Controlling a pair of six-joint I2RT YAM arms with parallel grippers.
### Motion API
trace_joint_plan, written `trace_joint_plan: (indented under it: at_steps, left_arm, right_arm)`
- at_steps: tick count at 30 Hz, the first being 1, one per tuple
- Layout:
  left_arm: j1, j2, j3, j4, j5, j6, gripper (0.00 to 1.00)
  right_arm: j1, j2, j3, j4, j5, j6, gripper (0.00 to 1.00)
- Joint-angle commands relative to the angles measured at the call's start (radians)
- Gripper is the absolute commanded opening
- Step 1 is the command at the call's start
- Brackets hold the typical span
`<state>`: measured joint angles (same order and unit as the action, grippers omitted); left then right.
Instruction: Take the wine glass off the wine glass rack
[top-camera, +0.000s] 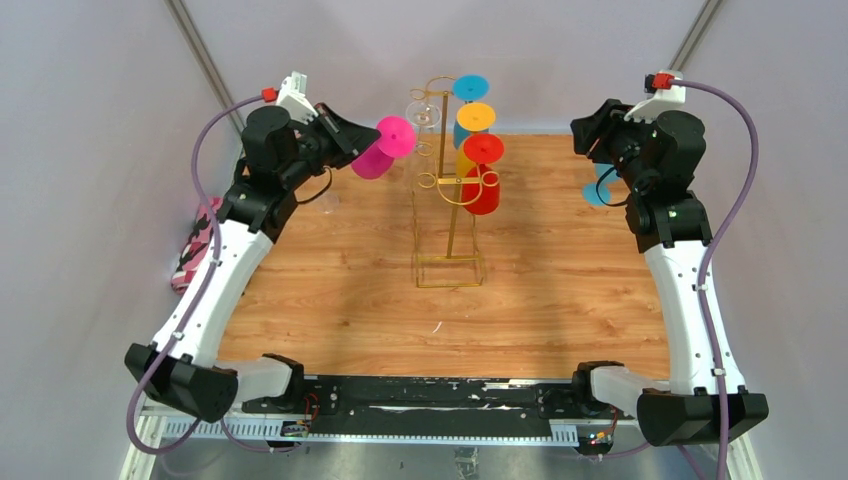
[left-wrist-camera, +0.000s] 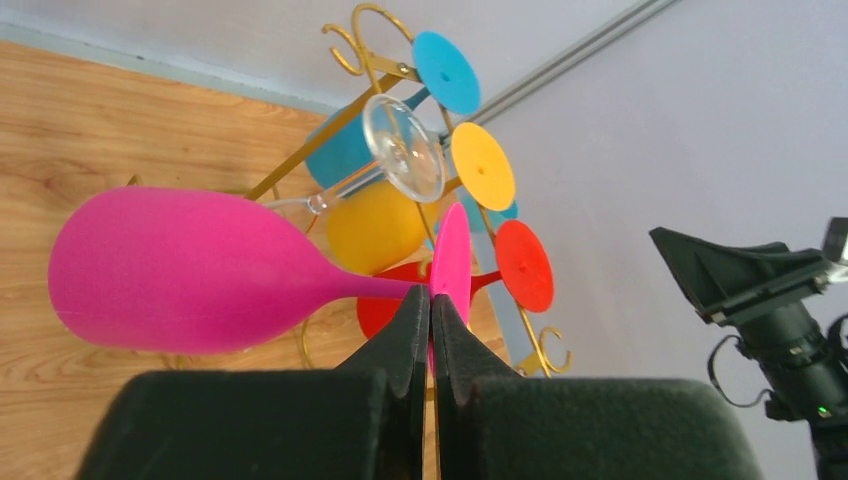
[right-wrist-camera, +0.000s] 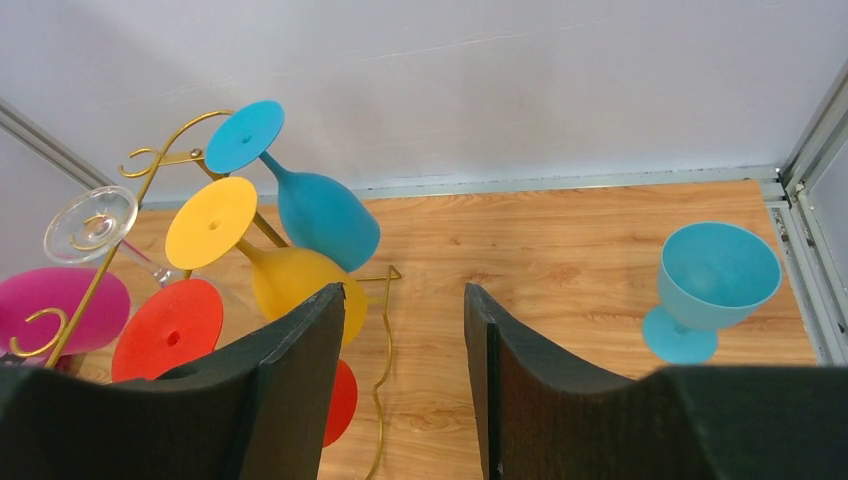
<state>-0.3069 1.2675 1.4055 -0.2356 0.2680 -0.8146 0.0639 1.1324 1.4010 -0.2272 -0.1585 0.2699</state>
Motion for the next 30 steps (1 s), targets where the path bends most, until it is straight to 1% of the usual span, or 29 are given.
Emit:
trace_joint_plan:
  at_steps: [1,5,8,11,13,14,16,18,19,21,22,25,30]
  left_arm:
    - [0.003,-0.111,0.006,-0.043,-0.02,0.038,0.0]
    - [0.003,-0.181,0.006,-0.108,-0.042,0.053,0.0]
    - [0.003,-0.231,0.004,-0.115,-0.029,0.06,0.0]
    - [0.003,-0.261,0.031,-0.08,0.053,0.095,0.0]
    - [0.003,-0.27,0.063,-0.054,0.141,0.135,0.0]
    - [0.003,-0.276,0.069,-0.014,0.208,0.149,0.0]
    - [0.003,-0.284,0.054,0.111,0.355,0.121,0.0]
    - [0.003,-0.274,0.023,0.316,0.551,0.026,0.0]
    - [0.002,-0.268,0.016,0.382,0.608,-0.005,0.0]
    - [0.002,-0.249,0.043,0.397,0.712,0.017,0.0]
    - [0.002,-0.249,0.041,0.404,0.751,0.041,0.0]
    - [0.002,-0.257,0.009,0.471,0.886,0.114,0.0]
    - [-0.005,-0.298,-0.031,0.479,1.062,0.264,0.0]
  right_arm:
    - [0.014,0.002,-0.013,0.026,-0.022,0.01,0.52]
    - [0.015,0.007,-0.011,0.028,-0.032,0.014,0.52]
    - [0.014,0.01,-0.009,0.03,-0.066,0.02,0.52]
    - [0.014,0.011,-0.019,0.054,-0.171,0.035,0.53]
    - [0.014,0.021,-0.022,0.076,-0.302,0.055,0.54]
    - [0.014,0.028,-0.021,0.091,-0.382,0.07,0.54]
    - [0.014,0.036,-0.04,0.19,-0.553,0.134,0.55]
    - [0.014,0.031,-0.088,0.378,-0.715,0.249,0.56]
    - [0.015,0.026,-0.111,0.481,-0.778,0.336,0.57]
    - [0.014,0.008,-0.145,0.638,-0.865,0.423,0.57]
    - [0.015,0.001,-0.153,0.681,-0.891,0.444,0.57]
    - [0.014,-0.019,-0.17,0.788,-0.951,0.494,0.57]
    - [0.014,-0.025,-0.204,1.063,-1.02,0.662,0.57]
